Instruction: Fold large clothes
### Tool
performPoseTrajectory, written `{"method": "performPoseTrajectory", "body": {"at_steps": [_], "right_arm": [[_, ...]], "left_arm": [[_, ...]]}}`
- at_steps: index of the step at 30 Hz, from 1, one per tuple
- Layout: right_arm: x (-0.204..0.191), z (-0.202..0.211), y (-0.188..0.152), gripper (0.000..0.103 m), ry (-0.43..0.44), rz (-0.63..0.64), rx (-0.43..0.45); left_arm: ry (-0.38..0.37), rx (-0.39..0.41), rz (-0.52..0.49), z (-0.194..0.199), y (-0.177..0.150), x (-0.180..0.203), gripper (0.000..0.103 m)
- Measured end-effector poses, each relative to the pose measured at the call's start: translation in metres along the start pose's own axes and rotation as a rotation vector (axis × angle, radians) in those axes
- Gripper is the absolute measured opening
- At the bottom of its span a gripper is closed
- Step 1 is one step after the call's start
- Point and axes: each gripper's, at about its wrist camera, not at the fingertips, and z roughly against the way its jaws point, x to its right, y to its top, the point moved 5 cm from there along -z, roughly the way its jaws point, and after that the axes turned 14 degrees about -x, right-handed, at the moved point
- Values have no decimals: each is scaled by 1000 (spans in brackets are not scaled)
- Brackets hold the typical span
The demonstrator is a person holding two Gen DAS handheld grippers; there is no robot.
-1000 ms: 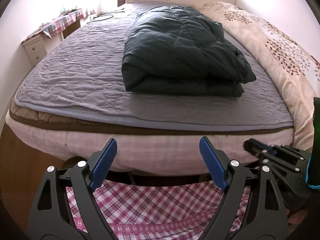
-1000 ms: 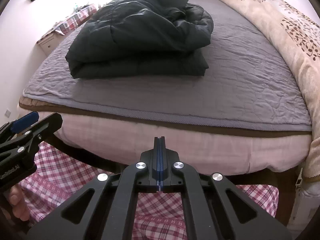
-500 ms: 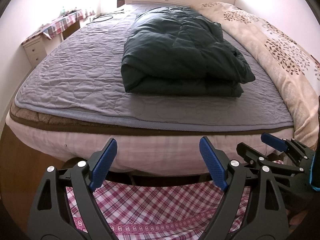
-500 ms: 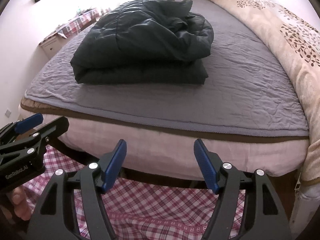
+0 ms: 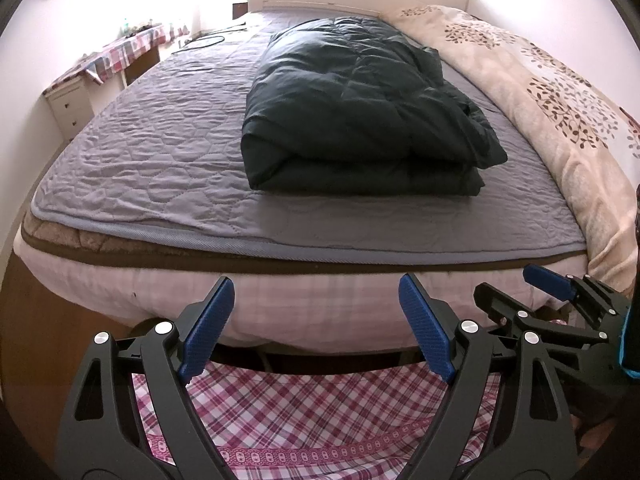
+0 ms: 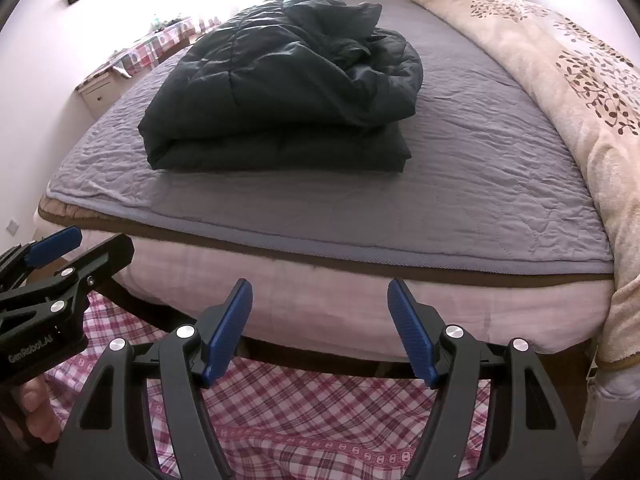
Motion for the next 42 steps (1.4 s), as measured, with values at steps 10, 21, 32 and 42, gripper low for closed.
{"method": "performPoseTrajectory", "body": {"at_steps": [10, 21, 32, 42], "right_arm": [[2, 1, 0, 69, -4, -10, 3], [2, 5, 0, 69, -5, -10, 17], [3, 7, -1, 69, -5, -14, 23], [2, 10, -2, 69, -5, -17, 29]], "left_arm": [[6, 5, 3, 2, -2, -1, 84], [10, 15, -3, 6, -2, -1, 83], [12, 32, -8, 10, -4, 0, 83], [15, 36, -10, 11, -4, 0, 83]]}}
